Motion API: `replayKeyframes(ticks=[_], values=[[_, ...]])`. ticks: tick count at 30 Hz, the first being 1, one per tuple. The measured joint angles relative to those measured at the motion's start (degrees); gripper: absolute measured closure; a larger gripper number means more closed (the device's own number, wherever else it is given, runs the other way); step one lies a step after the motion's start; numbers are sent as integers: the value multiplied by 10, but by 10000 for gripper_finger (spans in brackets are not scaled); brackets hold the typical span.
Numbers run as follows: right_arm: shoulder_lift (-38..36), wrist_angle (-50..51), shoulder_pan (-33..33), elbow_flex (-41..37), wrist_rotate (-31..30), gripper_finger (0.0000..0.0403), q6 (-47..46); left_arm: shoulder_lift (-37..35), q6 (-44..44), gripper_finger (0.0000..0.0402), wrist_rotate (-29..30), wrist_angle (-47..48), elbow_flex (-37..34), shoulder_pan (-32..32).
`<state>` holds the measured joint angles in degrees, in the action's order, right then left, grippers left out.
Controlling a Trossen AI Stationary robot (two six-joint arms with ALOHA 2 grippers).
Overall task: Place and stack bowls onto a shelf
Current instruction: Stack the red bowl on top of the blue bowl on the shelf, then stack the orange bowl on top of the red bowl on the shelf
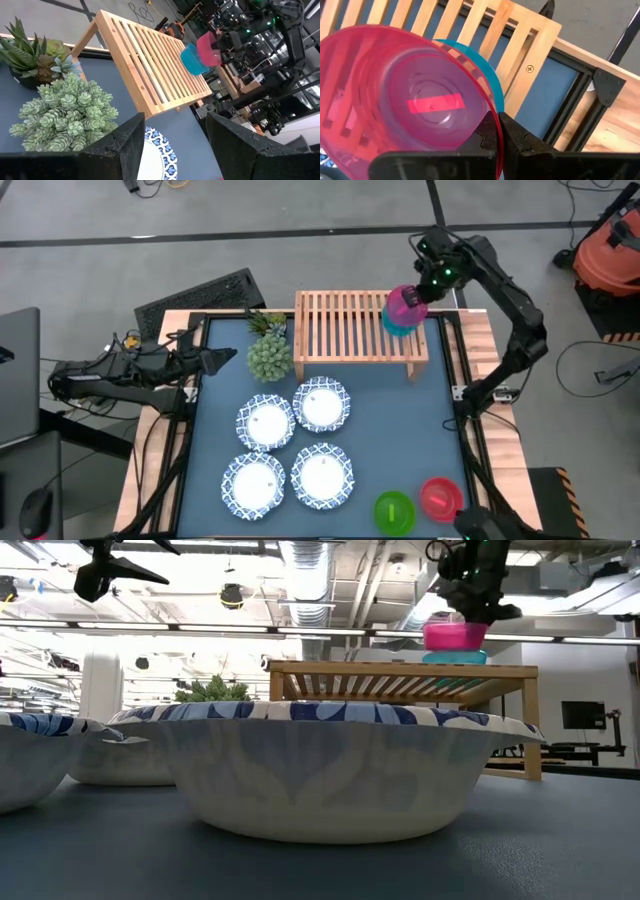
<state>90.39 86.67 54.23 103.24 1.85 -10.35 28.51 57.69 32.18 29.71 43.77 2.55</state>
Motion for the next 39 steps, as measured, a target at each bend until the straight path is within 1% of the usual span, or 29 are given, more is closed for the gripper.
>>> replayKeyframes(ticks=[9, 14, 22, 25, 28, 31, 34, 36, 39], values=[[38, -1, 0, 0, -1, 377, 21, 0, 0, 205, 0, 0, 0, 0], [46, -2, 3, 0, -3, 341, 46, 0, 0, 205, 0, 0, 0, 0], [45, -3, 9, 0, -6, 306, 56, 0, 0, 205, 1, 0, 0, 0], [45, -3, 11, 0, -6, 283, 72, 0, 0, 205, 1, 0, 0, 0], [43, 5, 11, 5, -6, 257, 69, 0, 0, 205, 1, 0, 0, 0], [25, 16, 9, 23, -5, 239, 65, 0, 0, 205, 1, 0, 0, 0], [-7, 32, -6, 33, 8, 231, 43, 0, 0, 205, 1, 1, 0, 0], [-38, 33, -30, 31, 30, 229, 31, 0, 0, 205, 1, 4, 0, 0], [-100, 34, -88, 14, 70, 229, 7, 0, 0, 205, 1, 12, 0, 0]])
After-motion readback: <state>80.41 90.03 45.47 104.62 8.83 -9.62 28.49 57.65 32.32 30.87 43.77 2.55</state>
